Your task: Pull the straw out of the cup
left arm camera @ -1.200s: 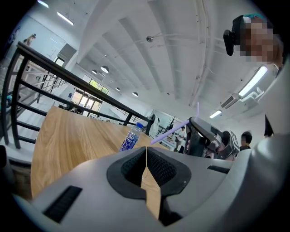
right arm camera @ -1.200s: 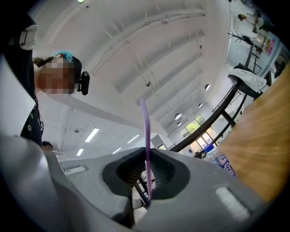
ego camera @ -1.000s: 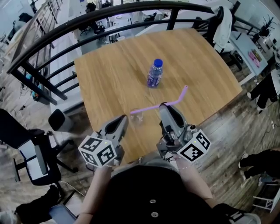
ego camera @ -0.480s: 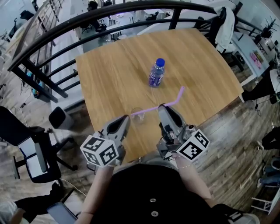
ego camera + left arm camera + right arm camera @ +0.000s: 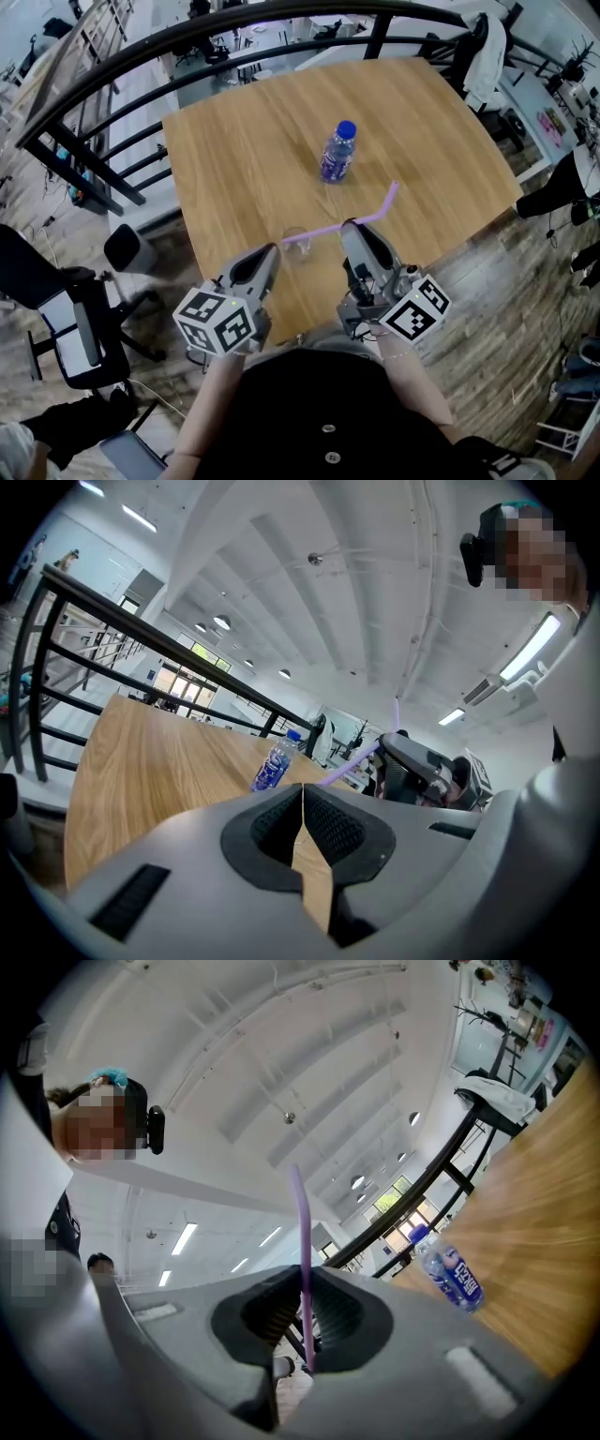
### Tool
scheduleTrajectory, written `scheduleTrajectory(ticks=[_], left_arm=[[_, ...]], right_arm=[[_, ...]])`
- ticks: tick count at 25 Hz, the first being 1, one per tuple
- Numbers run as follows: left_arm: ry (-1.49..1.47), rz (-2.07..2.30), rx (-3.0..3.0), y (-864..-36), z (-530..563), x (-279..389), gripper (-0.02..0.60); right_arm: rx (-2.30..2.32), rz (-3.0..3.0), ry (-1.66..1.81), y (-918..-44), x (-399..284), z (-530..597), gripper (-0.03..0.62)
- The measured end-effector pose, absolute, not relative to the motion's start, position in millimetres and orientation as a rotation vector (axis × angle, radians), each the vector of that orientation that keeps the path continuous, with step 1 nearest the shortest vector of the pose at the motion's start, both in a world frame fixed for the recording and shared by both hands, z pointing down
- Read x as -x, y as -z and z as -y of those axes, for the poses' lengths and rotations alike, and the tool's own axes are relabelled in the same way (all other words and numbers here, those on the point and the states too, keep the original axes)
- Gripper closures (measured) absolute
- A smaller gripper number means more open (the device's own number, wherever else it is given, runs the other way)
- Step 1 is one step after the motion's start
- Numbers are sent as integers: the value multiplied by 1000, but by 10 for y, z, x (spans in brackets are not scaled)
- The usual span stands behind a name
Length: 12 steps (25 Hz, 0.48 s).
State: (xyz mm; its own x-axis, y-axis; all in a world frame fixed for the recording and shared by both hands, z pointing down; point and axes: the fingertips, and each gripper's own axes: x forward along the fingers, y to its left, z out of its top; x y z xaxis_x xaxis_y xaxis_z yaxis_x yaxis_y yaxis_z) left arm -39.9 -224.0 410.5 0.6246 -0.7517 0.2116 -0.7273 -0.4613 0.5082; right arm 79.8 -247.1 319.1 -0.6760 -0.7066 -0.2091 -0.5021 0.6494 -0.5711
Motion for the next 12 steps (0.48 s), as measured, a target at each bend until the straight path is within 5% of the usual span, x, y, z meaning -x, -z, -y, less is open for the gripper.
scheduleTrajectory(ticks=[12], left_arm=[[63, 1173, -2285, -4097, 2218, 429, 561]], right_arm=[[954, -2448, 664, -3172, -785, 2478, 562]])
